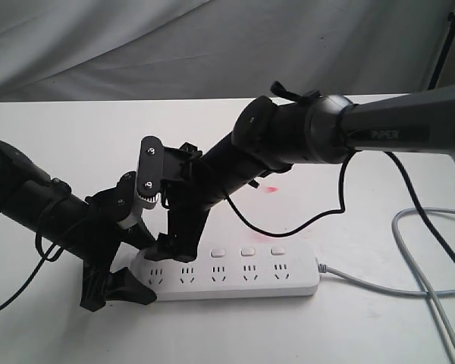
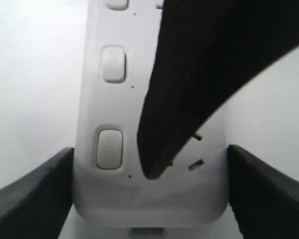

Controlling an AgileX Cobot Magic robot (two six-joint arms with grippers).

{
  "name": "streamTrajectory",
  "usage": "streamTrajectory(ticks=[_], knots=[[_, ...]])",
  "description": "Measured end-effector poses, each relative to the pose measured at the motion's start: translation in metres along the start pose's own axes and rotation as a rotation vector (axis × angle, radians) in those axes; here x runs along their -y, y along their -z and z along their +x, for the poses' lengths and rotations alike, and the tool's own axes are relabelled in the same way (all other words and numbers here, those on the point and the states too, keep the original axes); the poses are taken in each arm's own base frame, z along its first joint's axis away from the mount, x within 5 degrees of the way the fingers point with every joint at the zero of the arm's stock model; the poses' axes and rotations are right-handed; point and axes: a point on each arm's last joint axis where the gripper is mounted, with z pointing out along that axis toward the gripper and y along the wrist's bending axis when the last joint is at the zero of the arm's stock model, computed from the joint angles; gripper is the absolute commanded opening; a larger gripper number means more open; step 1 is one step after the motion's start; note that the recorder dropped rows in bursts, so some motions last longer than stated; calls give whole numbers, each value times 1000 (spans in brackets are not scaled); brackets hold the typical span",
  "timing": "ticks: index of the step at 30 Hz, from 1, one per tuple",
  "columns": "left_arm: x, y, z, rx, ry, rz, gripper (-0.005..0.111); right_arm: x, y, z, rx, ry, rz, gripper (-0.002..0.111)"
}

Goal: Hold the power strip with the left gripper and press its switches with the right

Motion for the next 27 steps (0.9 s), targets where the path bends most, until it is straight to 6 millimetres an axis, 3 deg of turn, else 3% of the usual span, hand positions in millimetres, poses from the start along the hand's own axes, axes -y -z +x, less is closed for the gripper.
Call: streamTrajectory(ticks=[8, 27], knots=[[0, 0, 0, 0, 0, 0, 0, -1, 18, -14, 36, -32, -8, 105], [-1, 0, 0, -5, -1, -9, 0, 3, 21, -7, 3, -53, -10, 105]])
